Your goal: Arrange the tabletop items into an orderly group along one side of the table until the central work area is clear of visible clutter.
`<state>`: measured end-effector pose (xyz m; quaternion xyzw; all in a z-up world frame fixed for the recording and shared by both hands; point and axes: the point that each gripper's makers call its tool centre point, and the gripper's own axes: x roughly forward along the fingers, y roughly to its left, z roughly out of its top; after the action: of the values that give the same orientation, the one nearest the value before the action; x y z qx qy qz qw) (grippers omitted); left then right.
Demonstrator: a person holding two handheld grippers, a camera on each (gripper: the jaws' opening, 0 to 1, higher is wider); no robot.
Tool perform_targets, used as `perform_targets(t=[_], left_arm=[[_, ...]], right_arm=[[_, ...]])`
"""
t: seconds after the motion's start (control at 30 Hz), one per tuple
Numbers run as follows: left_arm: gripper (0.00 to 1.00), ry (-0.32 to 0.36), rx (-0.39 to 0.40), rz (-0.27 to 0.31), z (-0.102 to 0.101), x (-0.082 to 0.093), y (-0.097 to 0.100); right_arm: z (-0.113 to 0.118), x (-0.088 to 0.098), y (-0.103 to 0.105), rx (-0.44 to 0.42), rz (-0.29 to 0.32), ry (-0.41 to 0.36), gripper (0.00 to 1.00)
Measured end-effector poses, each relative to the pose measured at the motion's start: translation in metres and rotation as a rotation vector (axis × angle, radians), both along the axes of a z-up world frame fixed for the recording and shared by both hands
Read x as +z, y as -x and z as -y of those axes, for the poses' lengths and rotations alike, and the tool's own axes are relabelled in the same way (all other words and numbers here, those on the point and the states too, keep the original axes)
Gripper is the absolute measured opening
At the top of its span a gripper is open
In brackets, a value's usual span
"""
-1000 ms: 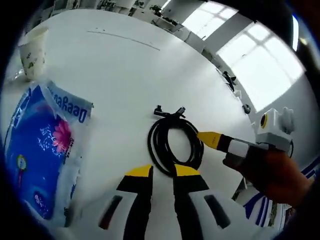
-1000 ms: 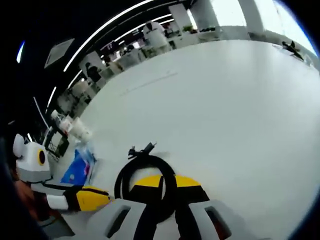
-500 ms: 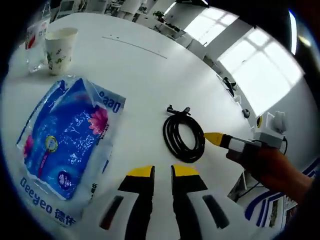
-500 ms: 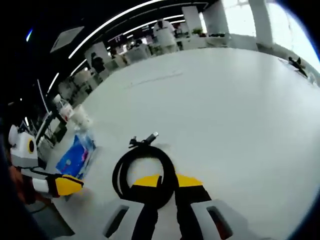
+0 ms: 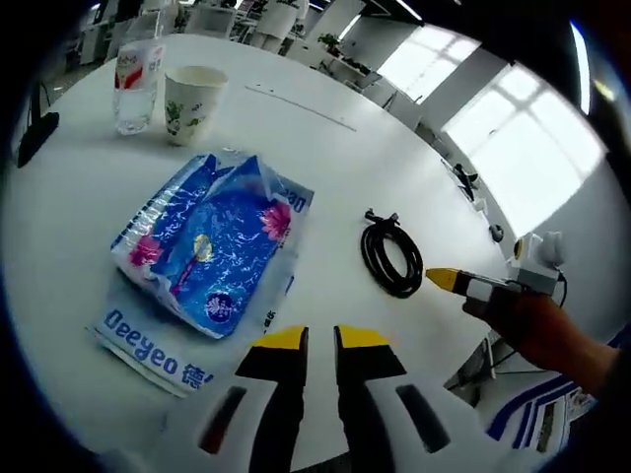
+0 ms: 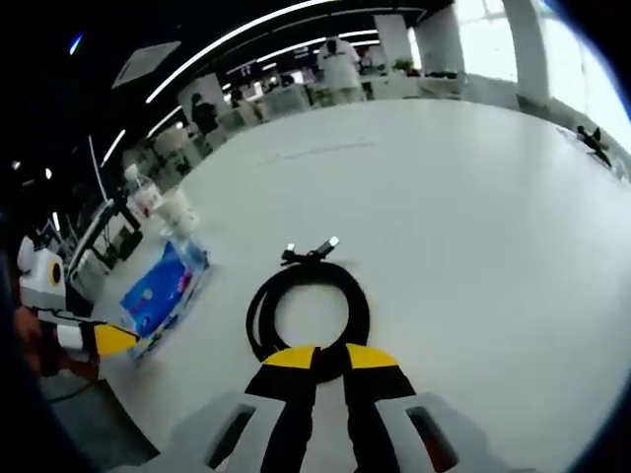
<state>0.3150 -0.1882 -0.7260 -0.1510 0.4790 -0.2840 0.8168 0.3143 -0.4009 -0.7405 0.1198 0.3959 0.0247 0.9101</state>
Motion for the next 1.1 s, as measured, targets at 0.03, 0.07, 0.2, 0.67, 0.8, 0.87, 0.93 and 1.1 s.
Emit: perform_targets(t=[0.03,0.07,0.2,0.67,0.8,0.87,0.93,1.1], left_arm=[[0.07,-0.005,0.012,-0.006,-0.005,-0.001,0.001],[0.07,-0.011,0.023,-0.009,-0.011,-0.003,0.003],[0.06,-0.018,0.059,-0.015,-0.026,-0.005,0.004],[0.07,-0.061,0.159,-0.012,-0.052,-0.009,-0.004],[0.09,-0.059,0.161,-0.014,-0.052,-0.011,-0.006],[0.09,-0.061,0.173,-0.016,-0.054,-0.013,-0.008],[0.1,-0.065,0.183,-0.017,-0.057,-0.015,-0.01],[0.15,-0.069,0.203,-0.021,-0.058,-0.016,-0.016]], right_arm=[[-0.003,-0.001,0.002,0.006,-0.003,0.0,0.07],[-0.006,-0.002,0.004,0.01,-0.007,-0.001,0.08],[-0.019,-0.003,0.012,0.032,-0.014,-0.008,0.08],[-0.049,-0.001,0.032,0.08,-0.01,-0.017,0.09],[-0.053,0.0,0.039,0.076,-0.01,-0.02,0.09],[-0.053,0.002,0.041,0.062,-0.008,-0.028,0.09],[-0.053,0.003,0.042,0.057,-0.005,-0.031,0.09],[-0.056,0.007,0.044,0.057,0.009,-0.035,0.11]])
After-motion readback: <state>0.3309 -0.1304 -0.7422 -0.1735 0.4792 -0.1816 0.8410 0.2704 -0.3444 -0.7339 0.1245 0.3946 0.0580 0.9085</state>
